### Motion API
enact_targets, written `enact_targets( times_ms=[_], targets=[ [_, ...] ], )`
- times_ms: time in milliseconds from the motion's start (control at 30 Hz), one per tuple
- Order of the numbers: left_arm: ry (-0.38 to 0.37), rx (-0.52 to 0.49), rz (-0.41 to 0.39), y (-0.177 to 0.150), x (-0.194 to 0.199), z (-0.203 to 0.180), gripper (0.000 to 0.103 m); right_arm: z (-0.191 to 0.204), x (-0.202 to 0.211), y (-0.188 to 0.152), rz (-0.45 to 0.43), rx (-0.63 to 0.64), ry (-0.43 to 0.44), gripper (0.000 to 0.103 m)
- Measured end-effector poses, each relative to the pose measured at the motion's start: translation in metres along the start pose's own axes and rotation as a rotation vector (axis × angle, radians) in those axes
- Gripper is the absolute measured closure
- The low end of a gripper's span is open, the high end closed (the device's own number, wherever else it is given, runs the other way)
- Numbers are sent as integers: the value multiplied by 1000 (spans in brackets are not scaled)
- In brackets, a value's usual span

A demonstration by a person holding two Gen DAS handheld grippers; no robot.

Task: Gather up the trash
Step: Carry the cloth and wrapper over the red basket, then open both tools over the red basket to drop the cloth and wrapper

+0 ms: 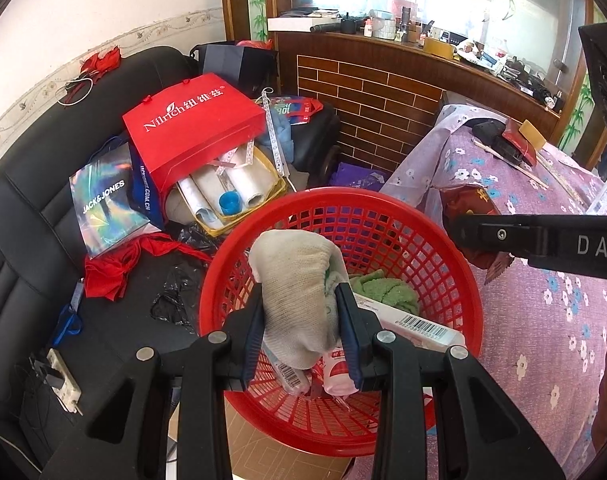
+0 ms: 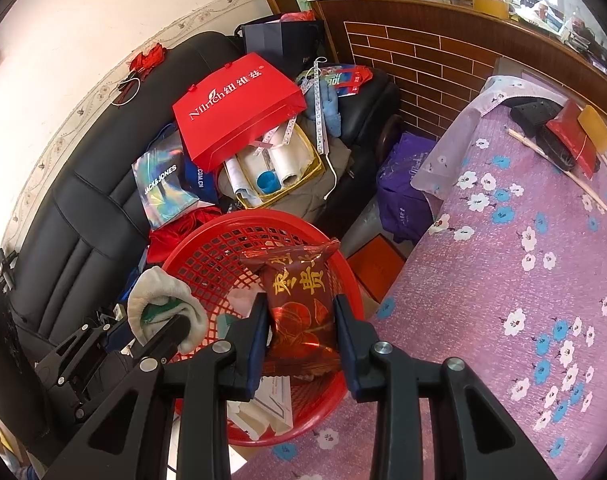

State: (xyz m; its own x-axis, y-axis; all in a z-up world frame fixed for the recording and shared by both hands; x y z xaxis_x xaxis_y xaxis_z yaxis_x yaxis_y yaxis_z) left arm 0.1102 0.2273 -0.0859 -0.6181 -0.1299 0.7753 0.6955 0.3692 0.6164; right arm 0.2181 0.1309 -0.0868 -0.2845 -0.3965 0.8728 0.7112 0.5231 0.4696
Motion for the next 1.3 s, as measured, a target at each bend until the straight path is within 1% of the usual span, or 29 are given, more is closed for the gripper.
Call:
enact_targets(
  times_ms=[433,867,967,1300],
  targets=[
    [-3,27,10,-2,-5,10,69,4,-15,3,26,-2,9,68],
    [-19,27,13,-1,-9,10,69,6,-26,5,45,-1,9,66],
    [-22,26,17,-1,-10,9,65,6,-27,6,49,-1,6,66],
    [-14,32,20,-1,-11,10,55,4,-21,6,34,0,7,64]
  ],
)
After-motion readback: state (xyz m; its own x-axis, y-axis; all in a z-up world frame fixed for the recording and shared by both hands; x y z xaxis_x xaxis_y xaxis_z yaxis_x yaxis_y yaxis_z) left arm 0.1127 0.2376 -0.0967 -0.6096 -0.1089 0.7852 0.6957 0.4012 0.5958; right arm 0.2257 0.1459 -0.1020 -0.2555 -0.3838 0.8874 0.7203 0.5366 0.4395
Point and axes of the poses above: each gripper's, at about its wrist camera, not at the fingertips, and x roughly against the way its jaws point, z to its left, y to its top, the point moved 4 cm from there along -x, roughly the way its jaws point, and after that the axes turned 11 degrees about -y, right-handed, at the moved point
